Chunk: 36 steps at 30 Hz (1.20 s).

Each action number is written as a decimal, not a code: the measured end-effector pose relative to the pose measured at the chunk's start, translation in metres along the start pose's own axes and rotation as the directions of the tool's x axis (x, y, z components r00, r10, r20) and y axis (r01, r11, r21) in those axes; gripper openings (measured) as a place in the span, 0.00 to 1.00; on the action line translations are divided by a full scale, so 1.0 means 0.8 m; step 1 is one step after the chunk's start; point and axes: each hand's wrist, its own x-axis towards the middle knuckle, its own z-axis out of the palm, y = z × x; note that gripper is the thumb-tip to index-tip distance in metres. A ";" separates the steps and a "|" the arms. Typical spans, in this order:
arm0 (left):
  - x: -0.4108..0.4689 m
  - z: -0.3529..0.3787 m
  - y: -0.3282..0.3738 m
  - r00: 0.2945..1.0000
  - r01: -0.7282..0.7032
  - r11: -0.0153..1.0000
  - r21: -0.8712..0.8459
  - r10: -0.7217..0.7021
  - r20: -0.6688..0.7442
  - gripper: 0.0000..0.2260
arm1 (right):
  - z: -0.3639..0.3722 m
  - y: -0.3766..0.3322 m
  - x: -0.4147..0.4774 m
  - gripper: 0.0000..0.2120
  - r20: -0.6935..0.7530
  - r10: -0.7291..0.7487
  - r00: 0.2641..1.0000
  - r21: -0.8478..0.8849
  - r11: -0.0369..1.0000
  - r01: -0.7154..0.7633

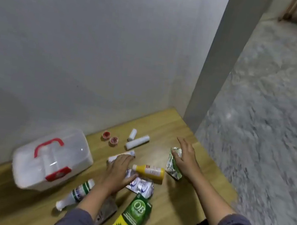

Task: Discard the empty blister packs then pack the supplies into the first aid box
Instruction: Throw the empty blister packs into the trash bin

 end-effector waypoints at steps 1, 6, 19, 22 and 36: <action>-0.002 0.009 -0.006 0.996 0.041 0.999 -0.019 -0.040 0.080 0.40 | 0.007 0.010 -0.003 0.26 0.005 0.044 0.999 -0.002 0.999 -0.044; -0.022 0.027 -0.018 0.968 0.189 0.981 -0.029 -0.182 0.174 0.45 | 0.047 0.048 -0.020 0.25 0.021 0.213 0.977 -0.041 0.976 -0.212; -0.005 0.034 -0.019 0.946 0.316 0.929 -0.195 -0.293 0.138 0.29 | 0.073 0.047 -0.009 0.22 -0.108 0.190 0.976 -0.054 0.979 -0.197; 0.003 0.028 -0.018 0.938 0.344 0.906 -0.248 -0.316 0.146 0.28 | 0.073 0.042 -0.005 0.20 -0.115 0.231 0.966 0.062 0.972 -0.226; 0.001 0.004 -0.025 0.914 0.388 0.775 -0.500 -0.392 0.103 0.19 | 0.053 0.036 -0.007 0.27 -0.034 0.267 0.963 0.162 0.952 -0.258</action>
